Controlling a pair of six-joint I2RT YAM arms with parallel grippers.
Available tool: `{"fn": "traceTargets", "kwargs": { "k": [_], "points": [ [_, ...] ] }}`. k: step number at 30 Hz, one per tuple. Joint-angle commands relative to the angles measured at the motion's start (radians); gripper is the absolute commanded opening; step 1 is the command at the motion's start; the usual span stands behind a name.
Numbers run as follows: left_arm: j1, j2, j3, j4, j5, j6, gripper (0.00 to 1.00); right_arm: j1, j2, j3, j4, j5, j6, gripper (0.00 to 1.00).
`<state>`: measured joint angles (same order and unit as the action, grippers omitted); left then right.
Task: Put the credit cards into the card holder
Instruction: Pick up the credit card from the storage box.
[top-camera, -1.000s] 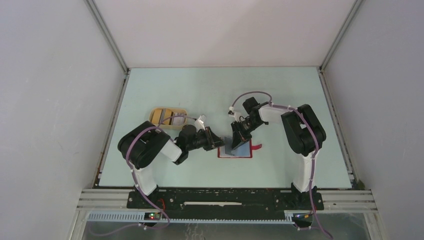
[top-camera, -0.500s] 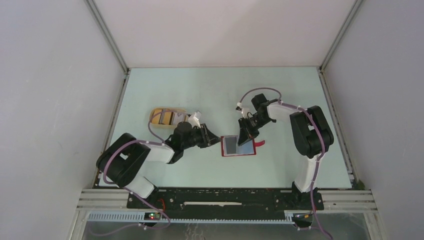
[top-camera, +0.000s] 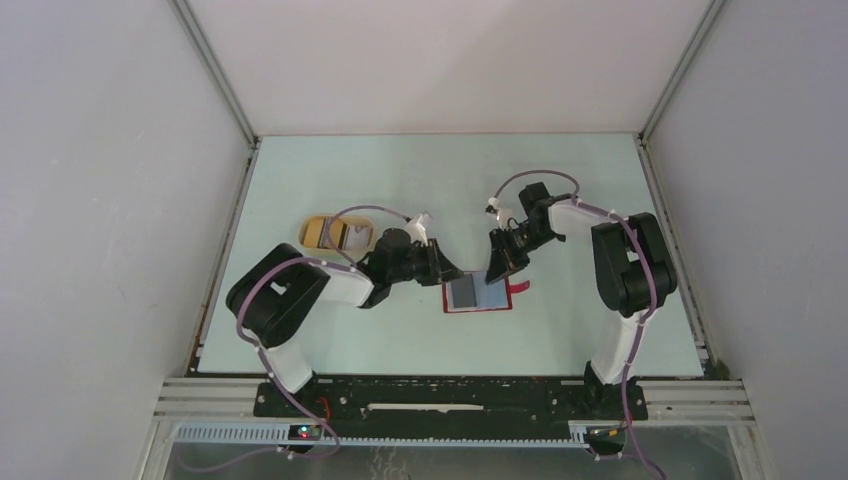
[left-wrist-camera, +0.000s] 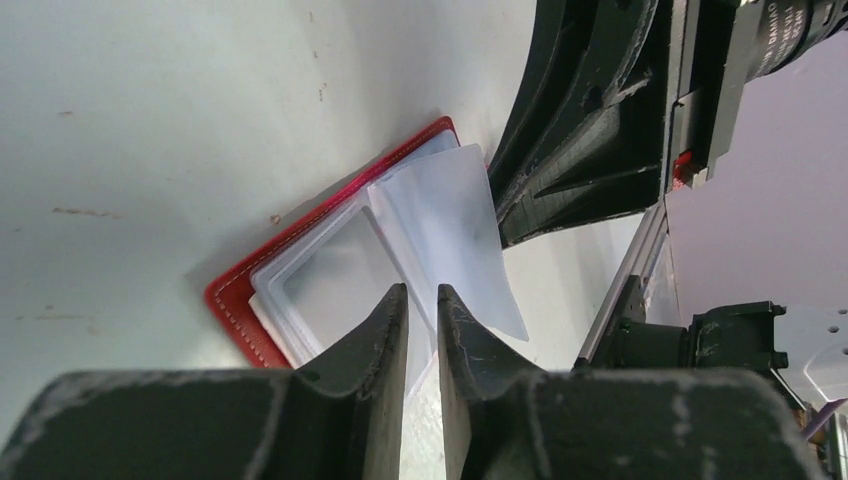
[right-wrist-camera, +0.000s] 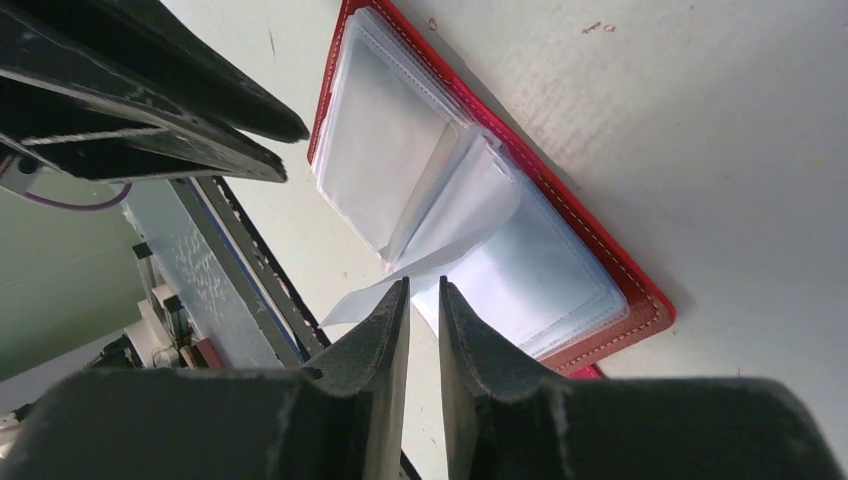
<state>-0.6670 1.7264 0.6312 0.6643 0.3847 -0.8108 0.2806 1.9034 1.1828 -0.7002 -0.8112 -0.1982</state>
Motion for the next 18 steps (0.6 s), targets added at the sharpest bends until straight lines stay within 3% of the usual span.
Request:
{"fn": "traceTargets", "kwargs": {
  "k": [1, 8, 13, 16, 18],
  "points": [
    [-0.028, 0.039, 0.086, -0.019, 0.038, 0.036, 0.21, -0.041, -0.065, 0.003, -0.020, -0.041, -0.041, 0.25],
    [-0.092, 0.121, 0.201, -0.051, 0.079, 0.054, 0.23, -0.143, -0.187, 0.007, -0.032, -0.057, -0.096, 0.27],
    [-0.129, 0.188, 0.272, -0.066, 0.106, 0.058, 0.24, -0.166, -0.261, 0.007, -0.047, -0.173, -0.148, 0.28],
    [-0.128, 0.154, 0.259, -0.095, 0.074, 0.095, 0.24, -0.151, -0.284, 0.006, -0.052, -0.228, -0.178, 0.29],
    [-0.124, 0.080, 0.248, -0.197, 0.006, 0.177, 0.27, -0.135, -0.311, 0.006, -0.050, -0.225, -0.196, 0.29]
  ]
}}
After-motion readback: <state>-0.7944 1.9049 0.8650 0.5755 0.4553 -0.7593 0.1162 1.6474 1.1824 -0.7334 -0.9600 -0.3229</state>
